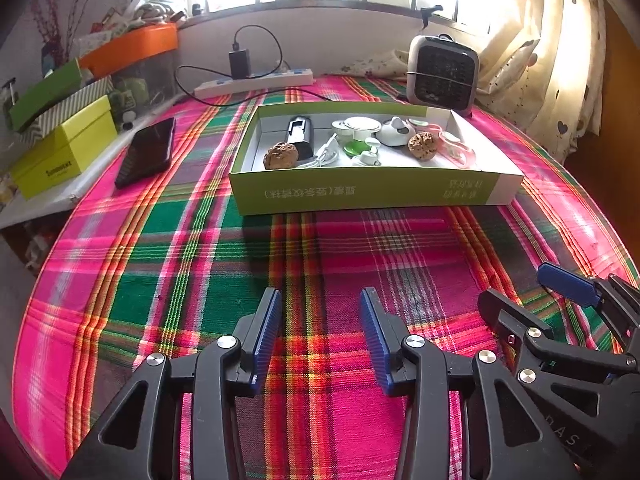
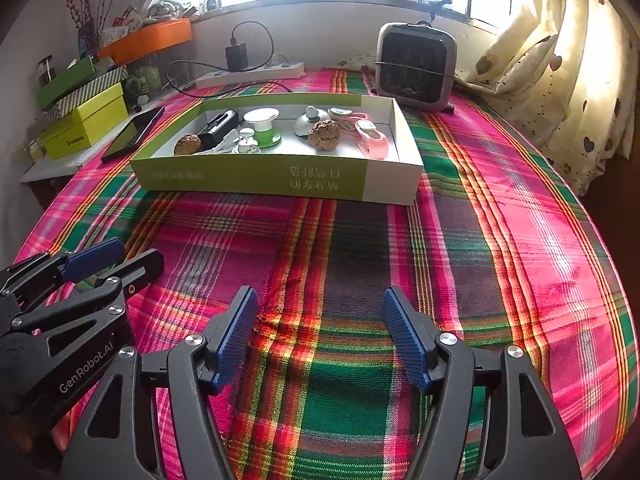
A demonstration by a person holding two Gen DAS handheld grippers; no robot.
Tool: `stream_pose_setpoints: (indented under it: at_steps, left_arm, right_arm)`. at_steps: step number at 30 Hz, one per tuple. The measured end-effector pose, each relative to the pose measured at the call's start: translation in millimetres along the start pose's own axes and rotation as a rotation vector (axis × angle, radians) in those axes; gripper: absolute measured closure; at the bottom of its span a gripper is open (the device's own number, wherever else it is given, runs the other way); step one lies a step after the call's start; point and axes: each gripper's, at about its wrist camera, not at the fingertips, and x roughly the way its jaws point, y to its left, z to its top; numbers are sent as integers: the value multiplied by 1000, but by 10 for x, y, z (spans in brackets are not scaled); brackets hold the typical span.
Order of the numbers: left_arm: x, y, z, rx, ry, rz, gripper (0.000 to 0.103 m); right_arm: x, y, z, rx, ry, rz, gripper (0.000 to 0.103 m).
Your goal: Organize objects
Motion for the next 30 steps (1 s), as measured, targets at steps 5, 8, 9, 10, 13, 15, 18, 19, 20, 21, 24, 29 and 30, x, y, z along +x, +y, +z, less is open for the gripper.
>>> stream_pose_setpoints:
  at_steps: [5,8,9,10,13,15,18,19,20,21,24,29,30]
  left_arm:
    - [-2,1,5,-4,2,-11,61]
    - [2,-14,15,-2,9,-7,59]
    - [-1,-16,13,-4,10,-8,58]
    - [0,-20,12,-1,10,-8,58]
    - [1,-21,5,-4,10,-10,57]
    - [1,-21,4,-4,9,-9,57]
    - [2,-21,3,-3,9,-9,57]
    - [2,-21,2,-4,9,-9,57]
    - [5,-23,3,-4,8,-8,57]
    - [3,-20,1,-4,9,-9,57]
    - [3,-19,0,-4,8,-9,57]
    - [4,-25,2,-4,7,-8,57]
    - [2,-26,0,-4,7,-9,57]
  right_arm:
    - [2,-1,0,1,0,-1,36]
    - [4,-2,3,1,1,-2,36]
    - [4,-3,3,1,0,-1,36]
    - [4,-2,3,1,1,-1,36]
    - [5,-2,3,1,1,-2,36]
    - [6,-1,3,1,1,-3,36]
    - [6,-1,4,1,1,-2,36]
    - [7,-1,4,1,1,-2,36]
    - [7,-1,4,1,1,-2,35]
    - [7,-2,3,1,1,-2,35]
    - [8,-1,4,1,1,-2,35]
    - [8,-2,3,1,1,-2,35]
    - [8,-3,4,1,1,-2,35]
